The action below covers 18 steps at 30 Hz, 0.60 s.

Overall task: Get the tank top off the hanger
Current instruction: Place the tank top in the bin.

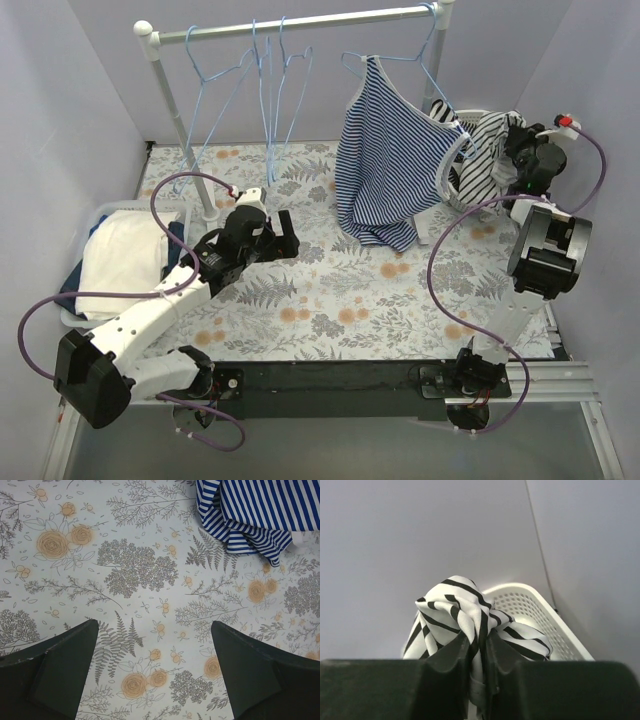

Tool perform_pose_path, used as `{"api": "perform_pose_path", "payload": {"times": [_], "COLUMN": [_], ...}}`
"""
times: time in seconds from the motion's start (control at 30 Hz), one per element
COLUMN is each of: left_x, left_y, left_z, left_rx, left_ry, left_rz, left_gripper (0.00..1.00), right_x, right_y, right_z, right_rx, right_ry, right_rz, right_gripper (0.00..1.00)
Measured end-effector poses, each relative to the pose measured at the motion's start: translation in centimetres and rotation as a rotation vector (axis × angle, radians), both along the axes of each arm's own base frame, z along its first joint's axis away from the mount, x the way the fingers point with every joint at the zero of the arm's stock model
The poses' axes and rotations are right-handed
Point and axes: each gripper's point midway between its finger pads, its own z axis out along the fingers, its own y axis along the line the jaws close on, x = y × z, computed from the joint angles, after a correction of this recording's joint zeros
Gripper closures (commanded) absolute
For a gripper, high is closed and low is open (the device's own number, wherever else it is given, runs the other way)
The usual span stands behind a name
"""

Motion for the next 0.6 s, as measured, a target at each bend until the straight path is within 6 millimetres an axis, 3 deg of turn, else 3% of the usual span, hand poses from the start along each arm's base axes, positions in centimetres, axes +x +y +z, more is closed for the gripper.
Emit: {"api": "perform_pose_path", "payload": {"times": [0.1,0.27,0.37,0.6], "left_x": [0.1,0.1,0.1,0.0], "left_y": [-0.3,-0.4,-0.4,-0.4], "left_z": [-0.1,0.0,0.0,0.2], "left_rx": [-0.005,-0.010,-0.011,-0.015], "left_ry": [0.001,0.000,-0.001,-0.003], "left_rz": [-0.007,-0.011,-0.011,-0.015], "left_gripper": [0.02,0.02,0.02,0.02], "right_x": [1.4,2.3,1.3,-1.8], "right_y": [-0.3,0.2,1.4,3.9], "right_z": [-1.6,-6.8,-10.4,-15.6], "right_rx": [-0.055,-0.064,-0.049,-0.051], "right_ry": [0.111,0.343,0.483,0.723], "right_rz": [-0.013,0.025,0.064,0.084], "right_gripper": [0.67,0.61,0.52,0.52]}}
